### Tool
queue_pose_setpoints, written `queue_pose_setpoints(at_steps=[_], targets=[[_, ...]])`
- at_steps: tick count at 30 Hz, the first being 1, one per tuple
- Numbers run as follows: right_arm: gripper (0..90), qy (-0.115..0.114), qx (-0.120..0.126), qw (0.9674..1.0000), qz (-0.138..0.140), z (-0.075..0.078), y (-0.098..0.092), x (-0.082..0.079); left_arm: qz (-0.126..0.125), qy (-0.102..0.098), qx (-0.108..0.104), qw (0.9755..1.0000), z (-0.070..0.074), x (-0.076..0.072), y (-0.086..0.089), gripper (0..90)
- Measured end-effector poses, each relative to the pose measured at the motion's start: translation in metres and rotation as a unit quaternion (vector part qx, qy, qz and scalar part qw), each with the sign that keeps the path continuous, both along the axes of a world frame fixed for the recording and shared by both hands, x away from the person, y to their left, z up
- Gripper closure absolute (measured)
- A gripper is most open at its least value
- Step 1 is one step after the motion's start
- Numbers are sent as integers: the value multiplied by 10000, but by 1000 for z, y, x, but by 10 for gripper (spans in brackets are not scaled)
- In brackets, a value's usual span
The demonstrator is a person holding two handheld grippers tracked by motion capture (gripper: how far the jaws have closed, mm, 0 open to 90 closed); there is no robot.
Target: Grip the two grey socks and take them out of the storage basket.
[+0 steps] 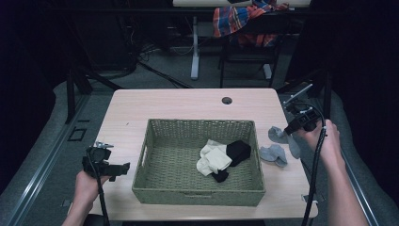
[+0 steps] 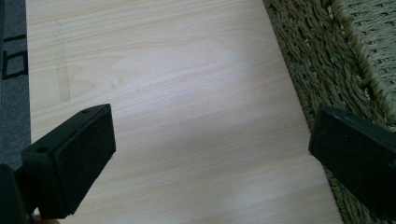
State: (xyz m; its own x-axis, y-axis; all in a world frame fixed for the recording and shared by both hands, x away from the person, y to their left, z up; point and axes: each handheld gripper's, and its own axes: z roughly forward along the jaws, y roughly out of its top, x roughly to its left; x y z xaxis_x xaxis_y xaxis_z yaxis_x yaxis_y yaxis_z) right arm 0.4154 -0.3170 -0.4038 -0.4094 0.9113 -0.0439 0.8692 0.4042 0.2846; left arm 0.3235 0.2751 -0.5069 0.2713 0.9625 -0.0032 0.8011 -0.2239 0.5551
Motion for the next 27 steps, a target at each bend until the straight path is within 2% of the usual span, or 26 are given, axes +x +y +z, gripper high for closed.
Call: queue_pose_setpoints(at_steps=[6, 11, 13, 16, 20, 27], targets=[[893, 53, 64, 10000, -27, -19, 1, 2, -9, 21, -8, 10000, 0, 0, 0, 7], [893, 147, -68, 9999, 18, -34, 4, 5, -21, 20, -2, 10000, 0, 0, 0, 7], [893, 171, -23, 9998, -18, -43, 7, 5, -26, 20, -5, 10000, 0, 0, 0, 7], [893, 350, -68, 9993, 93, -54, 9, 7, -23, -8, -3, 10000, 0, 0, 0, 7], [893, 443, 90, 9989, 116, -69, 13, 8, -36, -5, -8, 10000, 0, 1, 0, 7], [892, 661, 79, 9974, 261, -97, 23, 9, -31, -4, -14, 10000, 1, 0, -1, 7]])
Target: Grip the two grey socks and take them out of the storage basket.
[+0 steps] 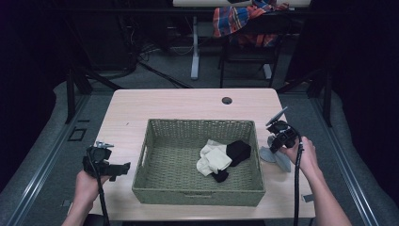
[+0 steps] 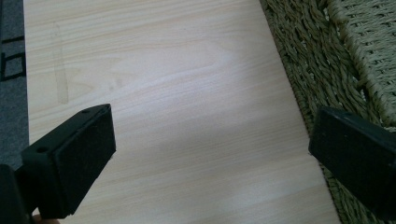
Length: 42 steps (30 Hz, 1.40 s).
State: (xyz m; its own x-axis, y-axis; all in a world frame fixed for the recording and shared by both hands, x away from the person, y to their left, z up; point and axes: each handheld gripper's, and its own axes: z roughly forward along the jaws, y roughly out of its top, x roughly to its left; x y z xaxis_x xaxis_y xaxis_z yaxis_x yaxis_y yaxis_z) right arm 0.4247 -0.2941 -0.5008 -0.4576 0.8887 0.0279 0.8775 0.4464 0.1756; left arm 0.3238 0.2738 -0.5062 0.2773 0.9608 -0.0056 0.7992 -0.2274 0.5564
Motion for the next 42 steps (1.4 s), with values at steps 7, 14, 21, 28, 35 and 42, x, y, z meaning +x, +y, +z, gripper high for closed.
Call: queue_pose_setpoints(at_steps=[7, 14, 21, 28, 35, 42], targets=[[884, 50, 328, 9994, -36, -8, -5, -1, -3, -5, 13, 10000, 0, 0, 0, 7], [792, -48, 609, 9981, -84, 1, -12, -9, 6, -3, 10, 10000, 0, 0, 0, 7], [583, -406, 663, 9970, -27, 24, -15, -25, -20, -30, -4, 10000, 0, -1, -1, 7], [389, -627, 657, 9959, -41, 40, -16, -43, -3, -19, -1, 10000, 1, -1, -1, 7], [287, -834, 677, 9942, -57, 50, -17, -61, -6, -10, 0, 10000, 1, -1, -1, 7], [187, -954, 704, 9929, -73, 51, -20, -82, 3, -2, 17, 10000, 0, -1, -1, 7]])
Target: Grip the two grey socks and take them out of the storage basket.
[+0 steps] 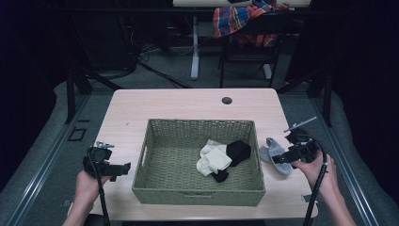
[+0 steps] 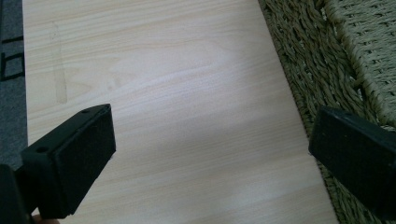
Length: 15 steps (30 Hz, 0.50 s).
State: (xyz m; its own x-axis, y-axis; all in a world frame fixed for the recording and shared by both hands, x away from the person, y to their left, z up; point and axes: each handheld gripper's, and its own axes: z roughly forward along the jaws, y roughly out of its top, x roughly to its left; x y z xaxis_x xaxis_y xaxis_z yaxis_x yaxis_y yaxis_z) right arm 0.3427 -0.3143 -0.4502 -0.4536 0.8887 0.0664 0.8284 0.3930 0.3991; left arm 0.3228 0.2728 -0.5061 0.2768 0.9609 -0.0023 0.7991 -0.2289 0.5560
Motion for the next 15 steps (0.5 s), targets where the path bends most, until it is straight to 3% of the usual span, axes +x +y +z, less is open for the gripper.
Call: queue_pose_setpoints(at_steps=[7, 11, 14, 15], targets=[[136, 54, -79, 9999, 114, -9, 0, -19, 23, 5, 9, 10000, -1, 0, 0, 7], [101, 88, 5, 9999, 103, -16, 0, -29, -12, 33, 7, 10000, 0, 0, 0, 7], [70, 72, -43, 9999, 96, -23, -1, -35, 13, -13, 19, 10000, -1, 0, 0, 7], [45, 164, -130, 9997, 105, -26, -2, -38, -11, 16, 20, 10000, 0, 1, 0, 7]])
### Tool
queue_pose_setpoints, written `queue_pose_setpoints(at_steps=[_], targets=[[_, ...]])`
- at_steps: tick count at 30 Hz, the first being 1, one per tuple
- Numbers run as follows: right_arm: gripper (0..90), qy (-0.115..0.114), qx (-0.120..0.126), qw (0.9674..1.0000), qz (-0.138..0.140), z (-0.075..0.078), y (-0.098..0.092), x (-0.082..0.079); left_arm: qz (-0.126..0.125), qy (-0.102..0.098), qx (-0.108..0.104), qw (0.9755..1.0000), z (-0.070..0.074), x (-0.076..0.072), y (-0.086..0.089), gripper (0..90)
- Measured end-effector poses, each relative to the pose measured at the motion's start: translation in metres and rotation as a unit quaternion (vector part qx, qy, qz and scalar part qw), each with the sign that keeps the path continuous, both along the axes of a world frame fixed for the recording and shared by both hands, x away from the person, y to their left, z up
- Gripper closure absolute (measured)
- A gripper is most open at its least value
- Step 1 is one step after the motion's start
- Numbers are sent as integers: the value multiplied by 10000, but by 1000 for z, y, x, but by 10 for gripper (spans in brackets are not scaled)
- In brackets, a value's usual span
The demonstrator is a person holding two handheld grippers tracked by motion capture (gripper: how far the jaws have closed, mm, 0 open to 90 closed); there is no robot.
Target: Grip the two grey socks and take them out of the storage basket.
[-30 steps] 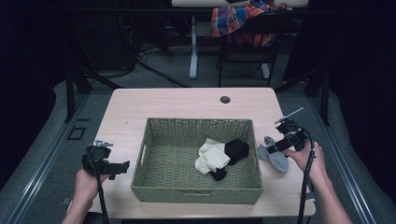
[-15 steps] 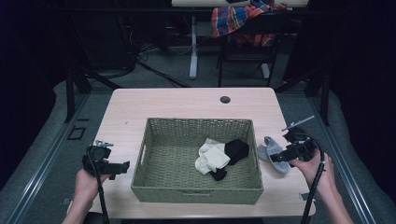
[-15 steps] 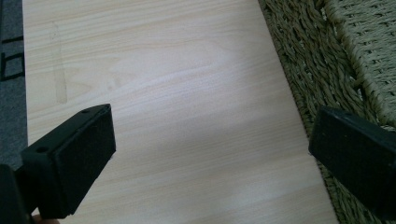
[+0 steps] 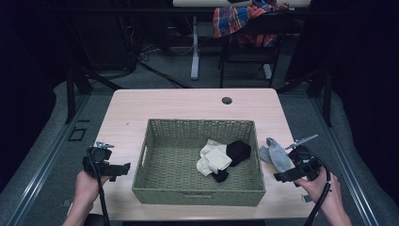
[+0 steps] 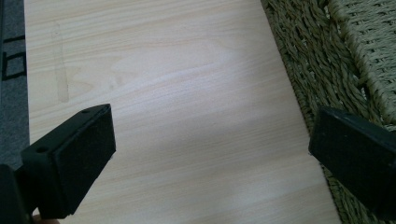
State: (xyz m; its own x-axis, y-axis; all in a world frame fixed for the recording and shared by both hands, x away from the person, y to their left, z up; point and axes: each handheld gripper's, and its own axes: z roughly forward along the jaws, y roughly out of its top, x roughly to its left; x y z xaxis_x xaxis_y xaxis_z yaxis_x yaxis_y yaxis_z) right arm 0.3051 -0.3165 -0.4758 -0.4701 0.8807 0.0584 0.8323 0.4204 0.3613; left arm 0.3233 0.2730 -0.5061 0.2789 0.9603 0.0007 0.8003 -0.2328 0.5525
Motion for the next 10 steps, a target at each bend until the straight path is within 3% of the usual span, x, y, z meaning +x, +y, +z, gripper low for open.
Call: queue_pose_setpoints(at_steps=[7, 8, 10], targets=[[0, 79, 35, 9999, 52, -8, -3, -5, -47, -13, 48, 10000, 0, 3, -5, 6], [0, 90, -88, 9999, 97, -8, -3, -5, -45, -16, 49, 10000, -1, 3, -5, 6], [0, 88, -91, 9999, 98, -10, -1, -4, -27, 4, 34, 10000, 0, 2, -4, 6]])
